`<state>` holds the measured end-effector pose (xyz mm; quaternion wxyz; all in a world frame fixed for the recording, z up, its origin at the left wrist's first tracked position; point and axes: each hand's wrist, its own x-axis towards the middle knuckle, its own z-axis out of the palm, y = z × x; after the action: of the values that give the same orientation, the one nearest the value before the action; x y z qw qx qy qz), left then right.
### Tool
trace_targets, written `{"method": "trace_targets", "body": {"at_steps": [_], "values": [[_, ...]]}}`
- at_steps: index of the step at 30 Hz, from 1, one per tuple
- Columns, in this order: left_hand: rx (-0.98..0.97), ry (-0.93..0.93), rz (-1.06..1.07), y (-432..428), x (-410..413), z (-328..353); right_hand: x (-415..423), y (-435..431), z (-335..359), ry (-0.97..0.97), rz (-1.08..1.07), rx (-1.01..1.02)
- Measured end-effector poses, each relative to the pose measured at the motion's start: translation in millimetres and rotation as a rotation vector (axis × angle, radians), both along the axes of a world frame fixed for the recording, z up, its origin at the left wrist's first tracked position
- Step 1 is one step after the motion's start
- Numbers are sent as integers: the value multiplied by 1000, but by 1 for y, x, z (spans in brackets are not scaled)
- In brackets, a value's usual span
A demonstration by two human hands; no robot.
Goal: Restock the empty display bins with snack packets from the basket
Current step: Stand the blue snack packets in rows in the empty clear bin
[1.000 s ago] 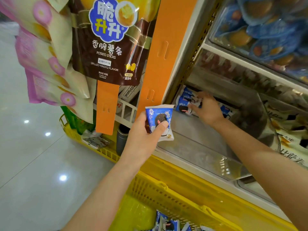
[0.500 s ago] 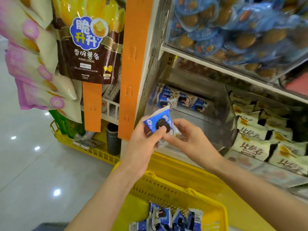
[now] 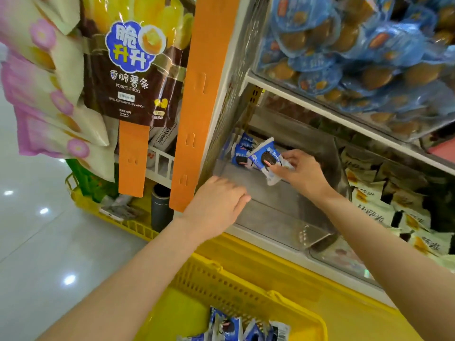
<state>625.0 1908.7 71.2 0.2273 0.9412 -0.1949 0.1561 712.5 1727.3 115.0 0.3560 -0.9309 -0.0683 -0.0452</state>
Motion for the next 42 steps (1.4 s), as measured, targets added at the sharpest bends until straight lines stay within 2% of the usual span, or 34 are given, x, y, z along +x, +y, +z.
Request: {"method": "trace_targets", "body": {"at_steps": [1,5,10,16,19,21,29,34,38,40,42], "values": [[51,-36,-21,3,0,-5,13,4,-7,37,9,-49],[24,-90,-38,8,2,-13,56,21,-32,36,89,-281],[-3,-115,-47,8,8,-19,86,34,-54,72,129,-334],[-14,-87,-65,9,11,-23,92,38,-60,-106,156,-424],[-35,-71,-71,9,10,-23,88,39,-59,-142,149,-547],[-20,-66,-73,9,10,-23,83,40,-54,-147,132,-552],[-71,-10,-40,7,2,-22,-1,25,-21,-212,143,-280],[21,-40,74,-3,-15,-19,-92,-14,-29,-119,234,-341],[18,-56,103,-7,-37,-24,-138,-40,-54,-347,270,-472],[-60,-53,128,-11,-55,-35,-153,-48,-70,-443,259,-440],[-101,1,129,-19,-75,-56,-164,-52,-88,-455,242,-380]]}}
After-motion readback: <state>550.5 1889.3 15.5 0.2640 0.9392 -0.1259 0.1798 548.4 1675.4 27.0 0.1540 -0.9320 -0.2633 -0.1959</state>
